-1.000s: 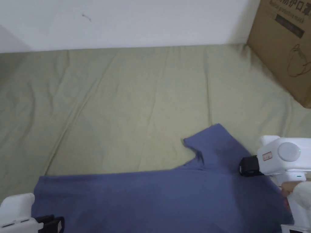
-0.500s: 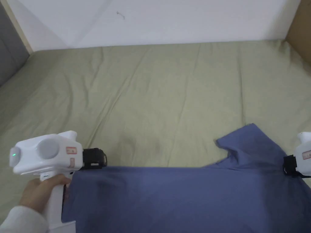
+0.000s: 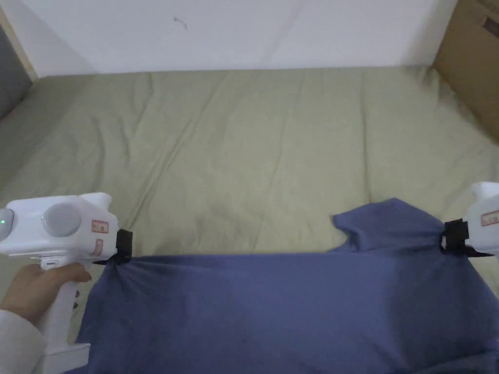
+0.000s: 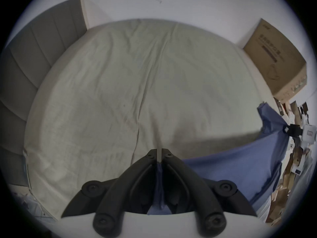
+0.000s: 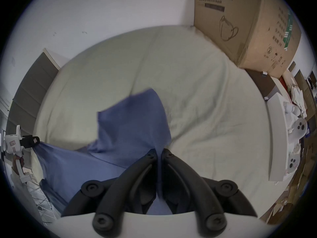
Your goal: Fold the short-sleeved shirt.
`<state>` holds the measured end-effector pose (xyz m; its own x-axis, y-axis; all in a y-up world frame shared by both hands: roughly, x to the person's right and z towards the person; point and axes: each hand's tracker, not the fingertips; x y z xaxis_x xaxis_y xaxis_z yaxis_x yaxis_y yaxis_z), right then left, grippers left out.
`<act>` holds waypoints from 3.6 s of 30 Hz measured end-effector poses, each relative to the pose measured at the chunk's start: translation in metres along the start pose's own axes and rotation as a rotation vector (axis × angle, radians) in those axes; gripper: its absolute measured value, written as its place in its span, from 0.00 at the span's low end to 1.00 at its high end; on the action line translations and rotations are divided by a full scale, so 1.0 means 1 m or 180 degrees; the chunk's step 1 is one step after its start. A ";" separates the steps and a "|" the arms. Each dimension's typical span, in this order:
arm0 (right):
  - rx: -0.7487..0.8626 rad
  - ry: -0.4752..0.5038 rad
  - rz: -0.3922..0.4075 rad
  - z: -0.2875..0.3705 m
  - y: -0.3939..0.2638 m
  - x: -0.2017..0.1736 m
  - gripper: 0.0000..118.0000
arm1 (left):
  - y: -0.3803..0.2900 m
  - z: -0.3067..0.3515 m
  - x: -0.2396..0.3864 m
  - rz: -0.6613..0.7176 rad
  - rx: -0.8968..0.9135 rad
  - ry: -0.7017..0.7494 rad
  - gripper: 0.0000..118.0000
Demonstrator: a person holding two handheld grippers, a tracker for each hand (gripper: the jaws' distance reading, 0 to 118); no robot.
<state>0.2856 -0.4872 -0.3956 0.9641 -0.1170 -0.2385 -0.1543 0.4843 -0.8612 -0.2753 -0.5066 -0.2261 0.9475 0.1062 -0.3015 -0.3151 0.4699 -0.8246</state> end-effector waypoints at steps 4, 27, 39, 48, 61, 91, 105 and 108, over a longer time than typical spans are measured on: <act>0.0192 0.0012 0.0108 0.057 -0.020 0.003 0.03 | -0.022 0.068 -0.007 0.0008 0.0333 -0.0164 0.02; 0.0063 -0.0170 -0.0010 0.127 -0.257 0.011 0.67 | -0.261 0.135 -0.037 0.0252 0.0106 -0.0409 0.92; 0.0892 0.0420 0.0402 0.159 -0.273 -0.114 0.02 | -0.305 0.158 -0.076 0.1448 0.0581 -0.0830 0.02; 0.0527 0.0795 0.0493 0.126 -0.287 -0.173 0.02 | -0.322 0.131 -0.105 0.2216 0.0508 -0.1370 0.97; 0.0337 0.0611 0.0584 0.114 -0.286 -0.175 0.02 | -0.302 0.046 -0.104 0.2900 0.0314 -0.2165 0.08; 0.0567 0.0296 -0.0713 0.149 -0.298 -0.031 0.02 | -0.194 0.054 0.290 -0.0831 -0.0200 -0.1893 0.84; 0.0567 0.0337 -0.0755 0.142 -0.307 -0.018 0.02 | -0.188 0.069 0.212 -0.0124 -0.0059 -0.1601 0.03; 0.0577 0.0380 -0.0722 0.141 -0.308 -0.022 0.02 | -0.200 0.045 0.222 -0.0119 -0.0230 -0.1698 0.04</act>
<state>0.3423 -0.5116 -0.0616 0.9356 -0.3355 -0.1098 0.1131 0.5797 -0.8070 0.0003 -0.5373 -0.1061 0.8481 0.5299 -0.0018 -0.2658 0.4225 -0.8665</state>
